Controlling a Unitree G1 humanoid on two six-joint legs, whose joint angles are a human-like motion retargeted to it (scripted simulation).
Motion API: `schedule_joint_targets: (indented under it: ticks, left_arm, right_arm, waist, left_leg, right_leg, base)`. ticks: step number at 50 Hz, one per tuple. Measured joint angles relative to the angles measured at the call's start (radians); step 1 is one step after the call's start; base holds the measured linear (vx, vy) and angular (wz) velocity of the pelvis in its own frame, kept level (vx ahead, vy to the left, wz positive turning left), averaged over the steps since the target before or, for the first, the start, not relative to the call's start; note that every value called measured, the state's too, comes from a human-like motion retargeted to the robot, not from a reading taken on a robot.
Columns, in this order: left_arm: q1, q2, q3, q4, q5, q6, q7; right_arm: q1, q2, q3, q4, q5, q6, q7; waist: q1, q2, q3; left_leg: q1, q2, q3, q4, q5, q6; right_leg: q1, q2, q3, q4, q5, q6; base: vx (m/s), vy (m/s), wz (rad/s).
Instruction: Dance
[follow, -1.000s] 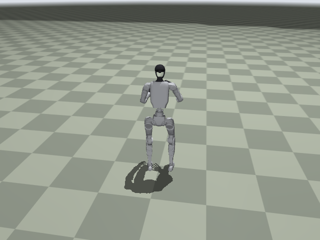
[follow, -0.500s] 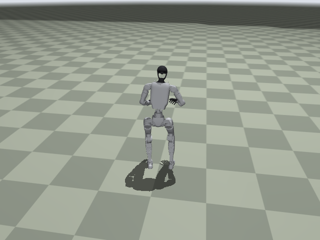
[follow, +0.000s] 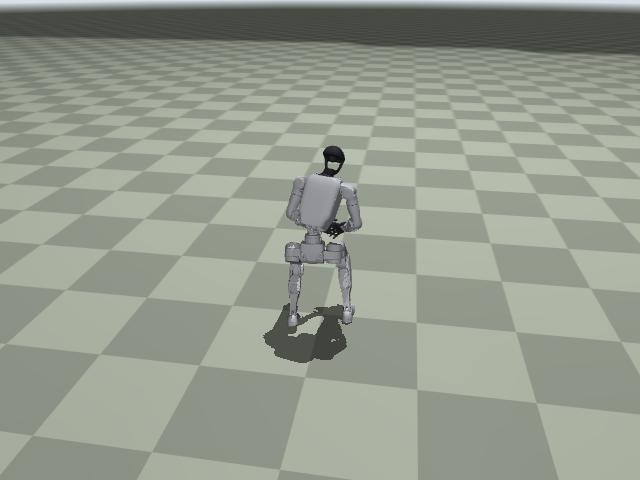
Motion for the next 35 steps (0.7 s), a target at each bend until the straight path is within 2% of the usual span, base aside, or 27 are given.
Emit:
schedule_joint_targets:
  ticks: [6,13,20,22,25,35]
  left_arm:
    - [-0.009,0.034,-0.052,-0.067,-0.024,0.022,-0.089]
    - [-0.047,0.060,-0.104,-0.060,0.014,0.055,-0.128]
    - [-0.049,0.043,-0.108,-0.009,-0.015,0.071,-0.114]
    - [-0.041,0.033,-0.107,0.001,-0.040,0.074,-0.113]
    - [-0.034,0.017,-0.107,0.021,-0.080,0.079,-0.112]
    - [-0.064,-0.025,-0.137,0.130,-0.198,0.123,-0.176]
  right_arm:
    - [-0.036,0.028,0.092,-0.049,-0.027,0.029,0.098]
    - [-0.052,0.044,0.159,0.022,-0.052,0.067,0.157]
    - [-0.038,0.074,0.183,0.147,-0.030,0.072,0.139]
    - [-0.026,0.086,0.183,0.176,-0.016,0.071,0.127]
    - [-0.010,0.103,0.182,0.217,0.009,0.070,0.116]
    - [0.012,0.144,0.202,0.341,0.090,0.069,0.131]
  waist:
    - [0.002,-0.016,0.027]
    - [0.011,-0.048,0.037]
    - [0.057,-0.071,0.039]
    - [0.076,-0.075,0.031]
    - [0.103,-0.086,0.014]
    - [0.141,-0.106,-0.033]
  left_leg:
    - [-0.065,-0.005,-0.014,0.126,-0.148,0.039]
    - [-0.132,-0.053,-0.017,0.182,-0.155,0.087]
    - [-0.095,-0.064,-0.026,0.208,-0.154,0.112]
    - [-0.077,-0.057,-0.024,0.214,-0.152,0.117]
    - [-0.056,-0.052,-0.014,0.217,-0.138,0.118]
    - [-0.039,-0.104,0.005,0.212,-0.047,0.087]
  right_leg:
    - [-0.098,0.050,0.035,0.107,0.014,0.023]
    - [-0.125,0.020,0.053,0.132,0.065,0.039]
    - [-0.065,-0.009,0.027,0.120,0.158,0.053]
    - [-0.049,-0.032,0.005,0.130,0.178,0.034]
    - [-0.020,-0.090,-0.043,0.172,0.158,-0.030]
    - [0.119,-0.123,-0.104,0.316,0.067,-0.066]
  base:
    - [-0.18,0.19,-0.34]
    - [-0.25,0.14,0.23]
    - [-0.23,0.10,0.14]
    - [-0.21,0.08,-0.02]
    - [-0.20,0.07,0.01]
    - [-0.11,0.02,0.26]
